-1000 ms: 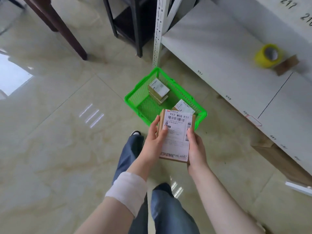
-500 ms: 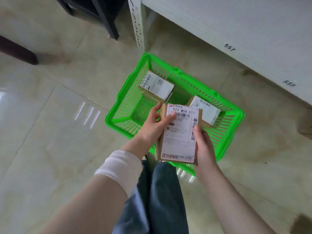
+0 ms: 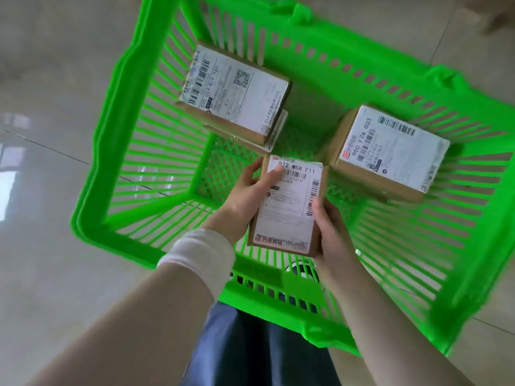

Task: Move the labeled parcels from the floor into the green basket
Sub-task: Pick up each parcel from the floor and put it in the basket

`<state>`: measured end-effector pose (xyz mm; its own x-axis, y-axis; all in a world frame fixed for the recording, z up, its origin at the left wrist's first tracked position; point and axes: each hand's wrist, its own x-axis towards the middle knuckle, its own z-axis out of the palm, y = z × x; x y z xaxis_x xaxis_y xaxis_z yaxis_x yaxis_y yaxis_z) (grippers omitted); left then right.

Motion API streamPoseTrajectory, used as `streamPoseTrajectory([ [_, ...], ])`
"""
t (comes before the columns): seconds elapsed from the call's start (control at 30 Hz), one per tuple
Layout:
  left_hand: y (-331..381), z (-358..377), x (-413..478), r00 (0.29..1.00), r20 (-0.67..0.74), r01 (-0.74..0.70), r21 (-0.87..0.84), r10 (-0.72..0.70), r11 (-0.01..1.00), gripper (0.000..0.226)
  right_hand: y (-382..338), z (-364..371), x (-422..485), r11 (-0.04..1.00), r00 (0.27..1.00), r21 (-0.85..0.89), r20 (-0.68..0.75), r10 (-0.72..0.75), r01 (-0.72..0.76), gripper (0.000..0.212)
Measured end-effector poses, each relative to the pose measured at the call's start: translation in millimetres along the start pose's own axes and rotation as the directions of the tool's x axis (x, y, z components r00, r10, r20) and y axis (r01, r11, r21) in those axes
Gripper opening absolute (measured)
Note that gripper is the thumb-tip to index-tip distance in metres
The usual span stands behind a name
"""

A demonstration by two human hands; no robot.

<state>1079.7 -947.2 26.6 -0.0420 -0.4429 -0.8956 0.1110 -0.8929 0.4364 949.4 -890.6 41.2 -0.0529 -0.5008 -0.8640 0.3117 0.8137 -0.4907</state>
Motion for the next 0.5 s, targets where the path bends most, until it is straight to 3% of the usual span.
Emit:
streamPoseTrajectory([
  [0.13, -2, 0, 14, 0.999, -0.002, 0.040, 0.024, -0.040, 0.999, 0.059, 10, -4, 14, 0.994, 0.993, -0.036, 0.060, 0.100, -0.098, 0.082],
  [0.33, 2, -9, 9, 0.998, 0.002, 0.059, 0.127, -0.060, 0.990, 0.056, 1, -16, 20, 0.985, 0.984, -0.140, 0.133, 0.116, -0.097, 0.071],
  [0.5, 5, -23, -3, 0.980, 0.070, 0.168, 0.217, -0.187, 0.962, 0.075, -17, -26, 18, 0.961, 0.968, -0.254, 0.195, 0.161, -0.109, 0.059],
])
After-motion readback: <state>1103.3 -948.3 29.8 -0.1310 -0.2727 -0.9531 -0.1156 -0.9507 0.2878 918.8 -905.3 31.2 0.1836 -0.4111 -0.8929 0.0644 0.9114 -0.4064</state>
